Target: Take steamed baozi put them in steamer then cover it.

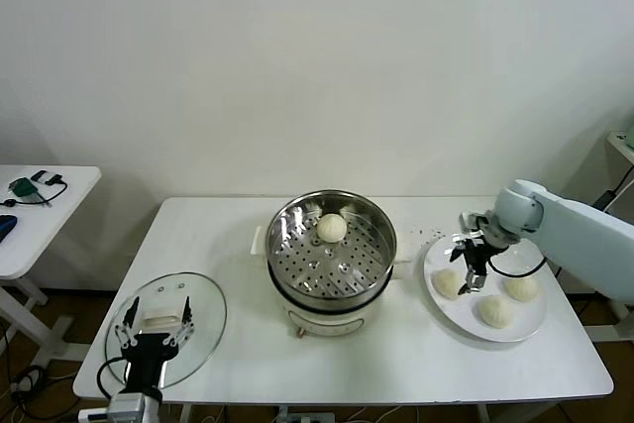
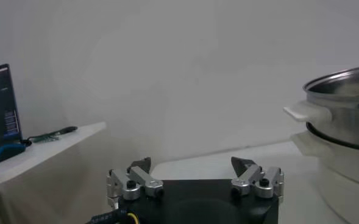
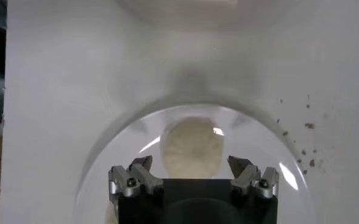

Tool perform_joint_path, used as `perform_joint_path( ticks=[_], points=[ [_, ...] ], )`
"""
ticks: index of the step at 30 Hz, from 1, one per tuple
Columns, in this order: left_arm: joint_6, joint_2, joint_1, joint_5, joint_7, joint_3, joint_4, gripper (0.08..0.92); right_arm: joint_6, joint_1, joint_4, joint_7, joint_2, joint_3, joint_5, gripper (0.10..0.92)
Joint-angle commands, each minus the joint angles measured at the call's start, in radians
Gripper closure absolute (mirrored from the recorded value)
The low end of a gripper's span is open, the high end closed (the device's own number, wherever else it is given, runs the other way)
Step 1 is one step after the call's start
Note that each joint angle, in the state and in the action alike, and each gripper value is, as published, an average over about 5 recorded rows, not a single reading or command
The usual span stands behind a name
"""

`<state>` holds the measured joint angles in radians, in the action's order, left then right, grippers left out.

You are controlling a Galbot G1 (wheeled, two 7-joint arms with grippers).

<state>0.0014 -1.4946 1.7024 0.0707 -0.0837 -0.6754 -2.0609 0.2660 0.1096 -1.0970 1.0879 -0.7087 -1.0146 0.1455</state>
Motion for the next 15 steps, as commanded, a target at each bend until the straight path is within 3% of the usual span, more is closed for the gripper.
perform_joint_path(
  ticks=[1,15],
  points=[
    [0.001,-0.003,-0.001,-0.001,0.0,0.0,0.002,0.177,0.008,-0.086,0.085,0.002,-0.04,0.071,-0.051,0.203],
    [-0.004,-0.006,0.013,0.001,-0.005,-0.005,0.003,0.177,-0.004,-0.078,0.129,0.01,-0.104,0.074,-0.066,0.22]
  ],
)
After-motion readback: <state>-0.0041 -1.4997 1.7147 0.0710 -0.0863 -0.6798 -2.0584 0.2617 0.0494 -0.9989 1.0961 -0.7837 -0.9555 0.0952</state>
